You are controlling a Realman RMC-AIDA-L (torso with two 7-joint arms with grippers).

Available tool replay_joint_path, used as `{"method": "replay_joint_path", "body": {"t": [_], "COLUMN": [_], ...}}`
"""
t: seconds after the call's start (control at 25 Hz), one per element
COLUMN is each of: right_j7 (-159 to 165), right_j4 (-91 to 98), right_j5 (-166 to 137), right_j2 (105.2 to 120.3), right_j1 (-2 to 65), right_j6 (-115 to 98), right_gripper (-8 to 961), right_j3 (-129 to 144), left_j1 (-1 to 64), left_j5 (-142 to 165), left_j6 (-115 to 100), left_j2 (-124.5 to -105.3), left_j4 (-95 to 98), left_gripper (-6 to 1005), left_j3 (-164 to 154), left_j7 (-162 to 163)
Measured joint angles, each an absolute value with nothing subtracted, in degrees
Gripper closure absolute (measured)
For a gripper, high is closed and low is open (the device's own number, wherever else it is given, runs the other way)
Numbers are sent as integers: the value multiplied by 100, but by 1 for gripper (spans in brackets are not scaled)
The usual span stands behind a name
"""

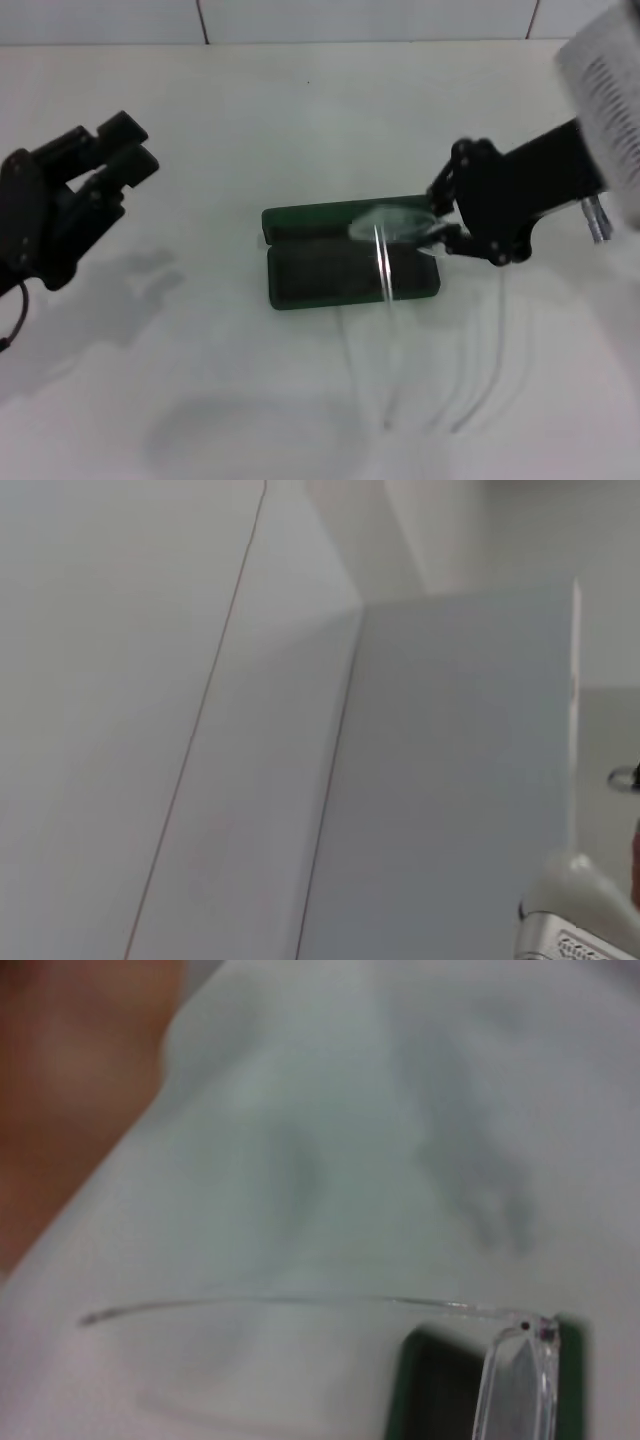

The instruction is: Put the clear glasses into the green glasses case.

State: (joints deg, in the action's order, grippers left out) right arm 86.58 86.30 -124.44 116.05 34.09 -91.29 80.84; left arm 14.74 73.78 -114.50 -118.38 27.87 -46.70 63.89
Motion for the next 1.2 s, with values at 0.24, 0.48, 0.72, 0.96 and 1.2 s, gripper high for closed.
{"method": "replay_joint_path", "body": {"t": [0.24, 0.48, 0.72, 0.96, 1.2], "right_j7": [8624, 8537, 7823, 7153, 7156], "right_j4": [8411, 7394, 5953, 5056, 4918], "right_j5": [-10739, -9498, -7982, -6915, -6918], "right_j2": [11580, 11584, 11599, 11608, 11607], "right_j1": [2575, 2310, 2357, 2476, 2641], "right_j6": [-8497, -8296, -8310, -8372, -8303], "right_gripper": [846, 846, 846, 846, 846], "right_j3": [7678, 7666, 7745, 8237, 8529], "left_j1": [1589, 1917, 2201, 2283, 2339], "left_j5": [7139, 7162, 7171, 7181, 7150], "left_j6": [-11605, -11623, -11625, -11625, -11625], "left_j2": [-11863, -11896, -11850, -11879, -11908], "left_j4": [2971, 3152, 3155, 3157, 3164], "left_gripper": [726, 726, 726, 726, 727], "left_j3": [-4720, -4739, -5049, -5352, -5675], "left_j7": [6709, 7072, 7281, 7296, 7289]}}
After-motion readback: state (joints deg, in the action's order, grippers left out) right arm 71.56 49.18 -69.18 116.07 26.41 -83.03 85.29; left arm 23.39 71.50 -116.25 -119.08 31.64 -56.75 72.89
